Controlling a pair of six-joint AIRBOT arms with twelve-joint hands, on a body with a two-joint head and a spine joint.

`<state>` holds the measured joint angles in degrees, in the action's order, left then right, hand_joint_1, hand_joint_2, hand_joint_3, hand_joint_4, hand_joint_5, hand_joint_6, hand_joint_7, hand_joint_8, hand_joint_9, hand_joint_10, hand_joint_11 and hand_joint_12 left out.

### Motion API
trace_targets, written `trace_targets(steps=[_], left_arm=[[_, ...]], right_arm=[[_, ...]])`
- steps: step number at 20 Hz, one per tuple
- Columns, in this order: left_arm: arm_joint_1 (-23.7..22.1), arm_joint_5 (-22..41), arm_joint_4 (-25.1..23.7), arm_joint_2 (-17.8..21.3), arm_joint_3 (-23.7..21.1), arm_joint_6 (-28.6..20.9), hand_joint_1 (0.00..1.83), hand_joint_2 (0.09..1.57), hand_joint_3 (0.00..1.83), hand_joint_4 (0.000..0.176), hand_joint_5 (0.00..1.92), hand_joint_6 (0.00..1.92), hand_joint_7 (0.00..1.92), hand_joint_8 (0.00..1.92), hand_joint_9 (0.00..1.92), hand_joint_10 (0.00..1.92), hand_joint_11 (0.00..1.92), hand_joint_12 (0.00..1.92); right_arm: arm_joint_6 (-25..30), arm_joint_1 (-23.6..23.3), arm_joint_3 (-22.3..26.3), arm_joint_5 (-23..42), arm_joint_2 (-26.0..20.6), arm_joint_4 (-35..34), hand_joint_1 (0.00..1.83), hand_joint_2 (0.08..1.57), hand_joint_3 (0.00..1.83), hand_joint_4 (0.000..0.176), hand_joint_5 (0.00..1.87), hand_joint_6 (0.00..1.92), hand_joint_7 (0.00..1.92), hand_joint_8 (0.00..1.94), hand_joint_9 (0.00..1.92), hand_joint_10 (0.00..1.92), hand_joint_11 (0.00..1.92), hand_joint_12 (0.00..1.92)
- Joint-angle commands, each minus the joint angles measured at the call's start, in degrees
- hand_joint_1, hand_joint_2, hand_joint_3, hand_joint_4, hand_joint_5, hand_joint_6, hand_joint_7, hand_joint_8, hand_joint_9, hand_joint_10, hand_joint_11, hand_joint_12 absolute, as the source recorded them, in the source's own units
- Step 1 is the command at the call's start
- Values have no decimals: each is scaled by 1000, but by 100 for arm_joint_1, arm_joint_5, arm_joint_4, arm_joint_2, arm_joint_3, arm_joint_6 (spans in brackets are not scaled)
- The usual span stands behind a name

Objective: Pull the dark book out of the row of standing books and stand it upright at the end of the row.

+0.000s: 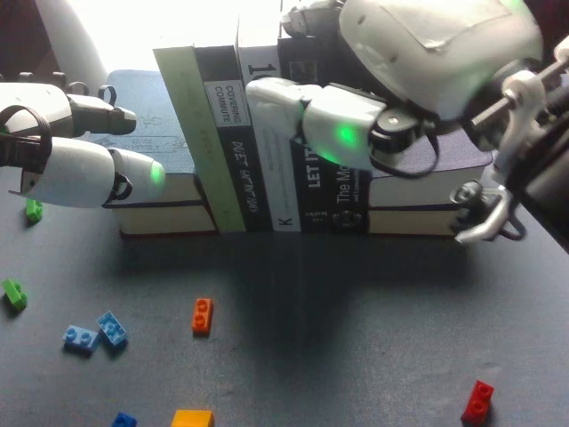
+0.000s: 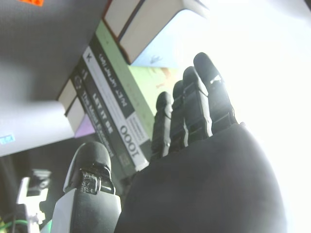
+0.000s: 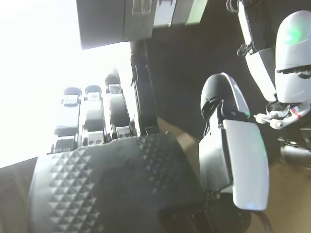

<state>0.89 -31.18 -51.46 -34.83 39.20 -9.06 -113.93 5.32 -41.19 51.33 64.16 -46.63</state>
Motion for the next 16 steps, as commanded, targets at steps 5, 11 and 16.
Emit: trace_targets(steps=[5,11,16], left_arm=[[-70,247,-240,50,-6,-4,78,1277,0,23,142,5,129,4,173,6,0,771],[-63,247,-240,51,-5,-4,41,1286,1,23,146,1,115,0,162,0,0,742],[-53,247,-240,55,-6,-4,25,1297,3,18,132,2,104,1,154,0,0,712]], right_arm=[[-261,143,471,437,-243,269,0,1204,0,0,693,94,135,2,0,0,0,0],[-529,156,997,461,-403,89,0,1199,0,0,689,88,140,3,0,0,0,0],[-959,183,1449,509,-520,-369,0,1204,1,0,697,88,155,17,0,0,0,0]])
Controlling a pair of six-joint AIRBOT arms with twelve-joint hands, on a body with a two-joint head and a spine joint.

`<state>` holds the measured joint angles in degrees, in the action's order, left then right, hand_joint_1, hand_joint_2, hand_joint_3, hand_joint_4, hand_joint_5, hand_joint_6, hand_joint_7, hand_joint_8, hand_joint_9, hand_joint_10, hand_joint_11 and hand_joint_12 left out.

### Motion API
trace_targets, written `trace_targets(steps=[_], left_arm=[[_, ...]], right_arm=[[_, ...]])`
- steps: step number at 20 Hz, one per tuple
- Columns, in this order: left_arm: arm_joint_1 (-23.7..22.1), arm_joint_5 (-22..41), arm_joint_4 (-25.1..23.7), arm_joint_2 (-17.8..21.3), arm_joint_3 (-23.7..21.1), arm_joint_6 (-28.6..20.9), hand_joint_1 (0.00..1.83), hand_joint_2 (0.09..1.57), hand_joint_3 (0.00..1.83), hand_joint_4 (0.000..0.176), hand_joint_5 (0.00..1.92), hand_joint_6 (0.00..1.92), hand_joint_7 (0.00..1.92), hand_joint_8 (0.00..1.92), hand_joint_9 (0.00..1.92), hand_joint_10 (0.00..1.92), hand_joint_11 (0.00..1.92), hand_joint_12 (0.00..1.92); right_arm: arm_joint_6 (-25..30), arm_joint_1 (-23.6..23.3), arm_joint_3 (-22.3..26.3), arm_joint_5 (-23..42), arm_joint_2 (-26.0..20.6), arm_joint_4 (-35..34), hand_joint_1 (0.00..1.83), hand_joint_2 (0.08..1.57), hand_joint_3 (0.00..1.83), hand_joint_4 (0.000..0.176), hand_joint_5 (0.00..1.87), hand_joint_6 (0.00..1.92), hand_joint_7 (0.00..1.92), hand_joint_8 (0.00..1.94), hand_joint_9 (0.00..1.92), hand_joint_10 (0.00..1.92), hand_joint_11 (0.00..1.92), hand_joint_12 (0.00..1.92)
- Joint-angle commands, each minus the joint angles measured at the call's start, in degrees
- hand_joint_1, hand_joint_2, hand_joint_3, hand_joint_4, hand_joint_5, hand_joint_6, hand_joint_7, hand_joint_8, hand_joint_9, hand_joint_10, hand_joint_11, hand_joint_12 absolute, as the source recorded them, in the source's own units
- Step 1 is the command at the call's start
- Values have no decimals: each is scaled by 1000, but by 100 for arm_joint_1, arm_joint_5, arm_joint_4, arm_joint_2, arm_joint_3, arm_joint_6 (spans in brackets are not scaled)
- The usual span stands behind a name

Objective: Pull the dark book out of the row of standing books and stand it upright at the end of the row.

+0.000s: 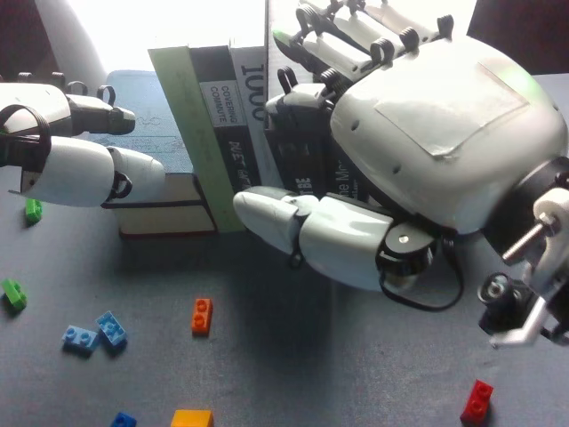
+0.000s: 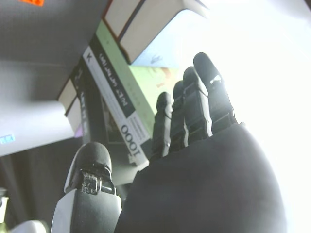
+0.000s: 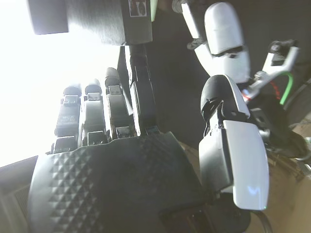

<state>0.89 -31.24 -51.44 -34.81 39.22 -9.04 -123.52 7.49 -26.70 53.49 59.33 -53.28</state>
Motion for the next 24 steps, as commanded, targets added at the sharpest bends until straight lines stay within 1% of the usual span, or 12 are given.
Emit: trace_targets(steps=[1,5,8,9,11,12,16,18,19,21,22,24], left_arm=[[-53,253,-242,53,-8,-7,23,1295,1,18,132,1,111,2,166,4,0,733],[-52,253,-242,53,-7,-7,29,1292,0,17,129,5,119,3,163,1,0,748],[-50,253,-242,53,-7,-7,23,1293,0,22,135,6,120,2,165,3,0,756],[-49,253,-242,53,-8,-7,24,1294,1,23,134,5,114,0,162,2,0,755],[-49,253,-242,53,-7,-7,40,1293,0,16,142,6,117,1,166,2,0,759],[-49,253,-242,53,-8,-7,15,1290,0,21,134,2,117,3,159,4,0,754],[-48,253,-241,54,-7,-7,35,1290,0,17,149,5,126,3,167,4,0,779],[-46,253,-241,54,-8,-7,13,1295,2,18,129,0,114,2,155,3,0,761],[-42,253,-241,54,-8,-7,37,1289,0,20,133,2,125,5,167,7,0,769],[-40,253,-241,54,-7,-7,42,1293,1,16,139,4,121,2,165,5,0,757],[-40,253,-241,54,-7,-7,10,1297,3,17,129,2,110,1,162,3,0,762],[-40,253,-241,54,-8,-7,23,1294,1,20,143,7,121,5,167,4,0,764]], right_arm=[[-87,-36,74,279,-59,180,0,1203,0,0,703,90,155,16,0,0,0,0],[-309,-24,401,186,-183,-91,0,1203,0,0,691,83,151,11,0,0,0,0],[-484,142,733,156,-254,-95,0,1208,2,0,679,76,156,12,0,0,0,0],[-487,160,760,157,-258,-96,0,1207,2,0,682,77,166,16,0,0,0,0],[-594,239,928,173,-270,-105,0,1207,2,0,684,77,157,11,0,0,0,0],[-690,252,1020,175,-276,-160,0,1208,2,0,689,78,160,10,0,0,0,0],[-908,335,1278,151,-281,-380,0,1210,3,0,682,73,137,1,0,0,0,0],[-940,386,1356,57,-281,-381,0,1213,4,0,684,73,121,0,0,0,0,0],[-940,409,1381,11,-281,-384,0,1211,2,0,689,75,126,2,0,0,0,0],[-940,460,1402,-39,-281,-385,0,1210,2,0,684,72,144,9,0,0,0,0],[-938,495,1401,-98,-281,-388,0,1209,1,0,689,74,141,8,0,0,0,0],[-934,559,1402,-206,-280,-392,0,1213,3,0,676,67,130,3,0,0,0,0]])
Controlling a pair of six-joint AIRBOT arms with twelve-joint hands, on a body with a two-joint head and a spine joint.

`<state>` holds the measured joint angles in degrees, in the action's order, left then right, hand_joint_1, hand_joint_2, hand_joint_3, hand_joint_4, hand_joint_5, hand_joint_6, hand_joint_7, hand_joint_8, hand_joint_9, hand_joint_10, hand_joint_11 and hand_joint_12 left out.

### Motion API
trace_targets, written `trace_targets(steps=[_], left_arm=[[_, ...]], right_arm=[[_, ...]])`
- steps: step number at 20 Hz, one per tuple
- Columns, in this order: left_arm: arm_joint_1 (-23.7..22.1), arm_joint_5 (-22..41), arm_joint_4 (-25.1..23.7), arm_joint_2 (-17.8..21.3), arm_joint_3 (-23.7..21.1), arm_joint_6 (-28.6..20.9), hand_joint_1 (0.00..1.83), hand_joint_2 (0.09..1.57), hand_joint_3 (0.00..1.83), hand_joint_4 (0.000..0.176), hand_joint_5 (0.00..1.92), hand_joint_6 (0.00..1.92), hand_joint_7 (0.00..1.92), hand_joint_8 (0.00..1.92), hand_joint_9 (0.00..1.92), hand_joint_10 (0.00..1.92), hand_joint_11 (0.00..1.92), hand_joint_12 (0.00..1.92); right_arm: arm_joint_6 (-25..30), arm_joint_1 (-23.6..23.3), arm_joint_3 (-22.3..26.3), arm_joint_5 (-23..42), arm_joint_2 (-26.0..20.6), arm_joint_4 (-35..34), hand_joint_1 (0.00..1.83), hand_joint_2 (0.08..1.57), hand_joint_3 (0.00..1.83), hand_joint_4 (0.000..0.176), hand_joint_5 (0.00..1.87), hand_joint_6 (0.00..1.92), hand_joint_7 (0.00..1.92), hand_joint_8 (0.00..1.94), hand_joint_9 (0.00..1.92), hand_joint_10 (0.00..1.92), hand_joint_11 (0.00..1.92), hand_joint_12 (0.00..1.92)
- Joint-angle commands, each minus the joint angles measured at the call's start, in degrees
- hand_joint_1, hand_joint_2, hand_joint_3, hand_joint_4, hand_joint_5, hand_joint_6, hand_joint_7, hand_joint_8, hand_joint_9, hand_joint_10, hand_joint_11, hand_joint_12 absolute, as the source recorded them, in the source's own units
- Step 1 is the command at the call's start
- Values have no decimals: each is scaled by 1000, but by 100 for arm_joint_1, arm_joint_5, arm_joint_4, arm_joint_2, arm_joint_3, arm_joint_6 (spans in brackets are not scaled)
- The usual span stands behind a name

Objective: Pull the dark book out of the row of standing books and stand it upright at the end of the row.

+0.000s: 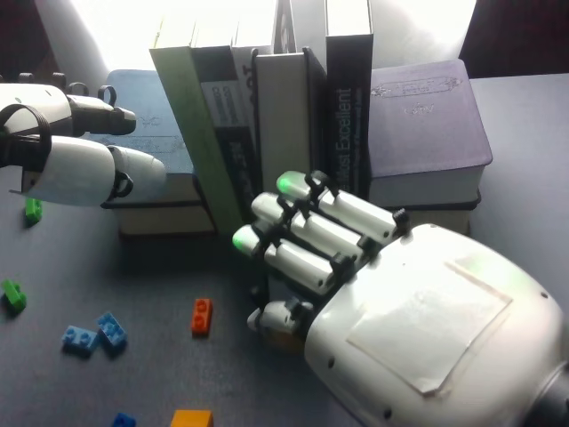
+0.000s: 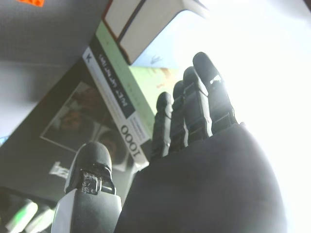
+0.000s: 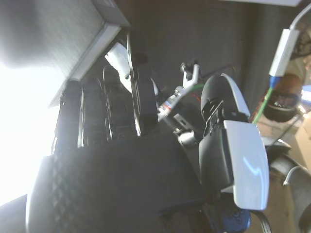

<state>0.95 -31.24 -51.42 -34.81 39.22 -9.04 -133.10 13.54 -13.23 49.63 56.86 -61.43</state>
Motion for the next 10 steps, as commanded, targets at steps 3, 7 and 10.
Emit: trace_targets(steps=[3,7,10], left_arm=[[-48,253,-243,54,-8,-7,26,1295,1,21,146,6,129,5,174,5,0,777],[-49,253,-243,54,-8,-7,28,1291,0,22,138,2,122,0,171,2,0,765],[-50,253,-243,54,-8,-14,16,1294,1,25,136,1,114,0,165,1,0,749]], right_arm=[[42,11,56,140,-33,417,0,1214,3,0,681,69,136,5,0,0,0,0],[16,86,116,66,-33,226,0,1215,3,0,680,67,131,1,0,0,0,0],[-31,222,233,69,-34,226,0,1210,1,0,675,64,165,15,0,0,0,0]])
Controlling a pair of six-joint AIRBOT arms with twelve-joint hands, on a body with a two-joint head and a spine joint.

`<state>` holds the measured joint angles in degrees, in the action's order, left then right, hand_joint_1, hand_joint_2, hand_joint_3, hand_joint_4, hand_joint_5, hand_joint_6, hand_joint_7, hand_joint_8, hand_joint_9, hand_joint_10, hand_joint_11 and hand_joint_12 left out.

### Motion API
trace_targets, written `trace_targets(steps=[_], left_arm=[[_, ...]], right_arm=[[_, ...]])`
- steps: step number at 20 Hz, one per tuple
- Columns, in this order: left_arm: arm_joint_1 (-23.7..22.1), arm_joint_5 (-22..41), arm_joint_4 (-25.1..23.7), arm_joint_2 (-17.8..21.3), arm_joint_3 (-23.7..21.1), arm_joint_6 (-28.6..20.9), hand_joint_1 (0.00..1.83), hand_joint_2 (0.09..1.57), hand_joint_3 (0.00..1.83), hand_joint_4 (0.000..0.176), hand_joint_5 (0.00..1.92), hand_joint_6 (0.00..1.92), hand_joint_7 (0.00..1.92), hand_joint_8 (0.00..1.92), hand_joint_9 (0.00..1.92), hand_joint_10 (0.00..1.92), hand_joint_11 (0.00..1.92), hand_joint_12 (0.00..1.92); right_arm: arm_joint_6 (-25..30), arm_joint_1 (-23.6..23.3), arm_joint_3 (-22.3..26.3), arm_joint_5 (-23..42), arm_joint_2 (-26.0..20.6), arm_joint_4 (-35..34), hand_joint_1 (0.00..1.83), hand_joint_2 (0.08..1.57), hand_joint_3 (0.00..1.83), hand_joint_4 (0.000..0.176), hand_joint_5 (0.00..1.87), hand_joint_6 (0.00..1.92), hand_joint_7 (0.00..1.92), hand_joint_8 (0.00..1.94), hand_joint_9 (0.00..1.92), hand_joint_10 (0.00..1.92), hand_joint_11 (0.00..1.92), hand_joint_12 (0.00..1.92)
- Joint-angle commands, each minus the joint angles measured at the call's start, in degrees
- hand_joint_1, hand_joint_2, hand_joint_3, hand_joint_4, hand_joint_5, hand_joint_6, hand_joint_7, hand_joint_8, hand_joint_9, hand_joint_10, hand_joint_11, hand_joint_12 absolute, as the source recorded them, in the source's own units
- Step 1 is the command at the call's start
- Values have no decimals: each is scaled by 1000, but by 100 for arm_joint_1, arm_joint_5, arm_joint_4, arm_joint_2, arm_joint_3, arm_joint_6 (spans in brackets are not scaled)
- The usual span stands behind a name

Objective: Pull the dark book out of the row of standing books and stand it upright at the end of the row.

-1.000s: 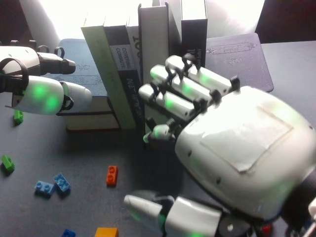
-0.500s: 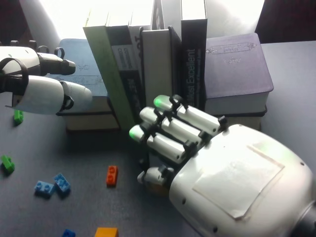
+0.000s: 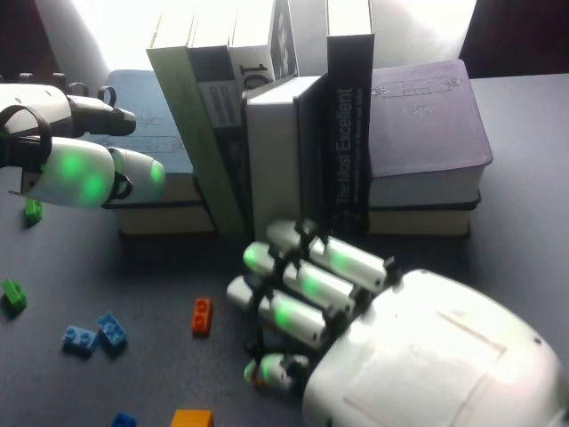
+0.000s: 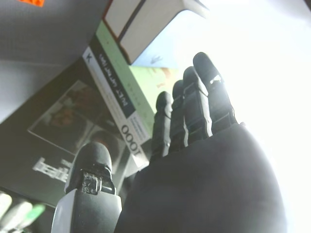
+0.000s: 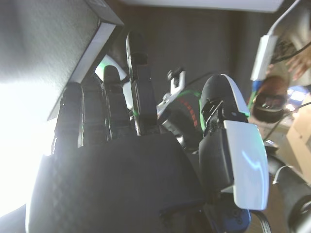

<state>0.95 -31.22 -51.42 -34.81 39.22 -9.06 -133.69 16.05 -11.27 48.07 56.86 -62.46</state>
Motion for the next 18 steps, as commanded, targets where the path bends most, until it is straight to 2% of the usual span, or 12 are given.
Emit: trace_targets(steps=[1,7,14,18], left_arm=[[-50,251,-243,54,-8,-12,19,1291,0,26,152,5,116,1,158,1,0,757],[-50,251,-243,54,-7,-14,9,1297,2,22,138,1,113,1,167,1,0,758],[-50,251,-243,54,-7,-14,17,1290,0,24,139,2,123,2,172,3,0,789],[-50,250,-243,54,-4,-13,25,1287,0,24,132,1,120,2,169,4,0,768]], right_arm=[[-7,14,87,241,-34,329,0,1212,1,0,668,60,156,10,0,0,0,0],[-131,305,321,306,-36,329,0,1210,1,0,683,64,183,17,0,0,0,0],[-254,814,352,-78,-36,329,0,1215,3,0,670,57,177,10,0,0,0,0],[-266,846,339,-59,-36,329,0,1219,4,0,674,58,188,13,0,0,0,0]])
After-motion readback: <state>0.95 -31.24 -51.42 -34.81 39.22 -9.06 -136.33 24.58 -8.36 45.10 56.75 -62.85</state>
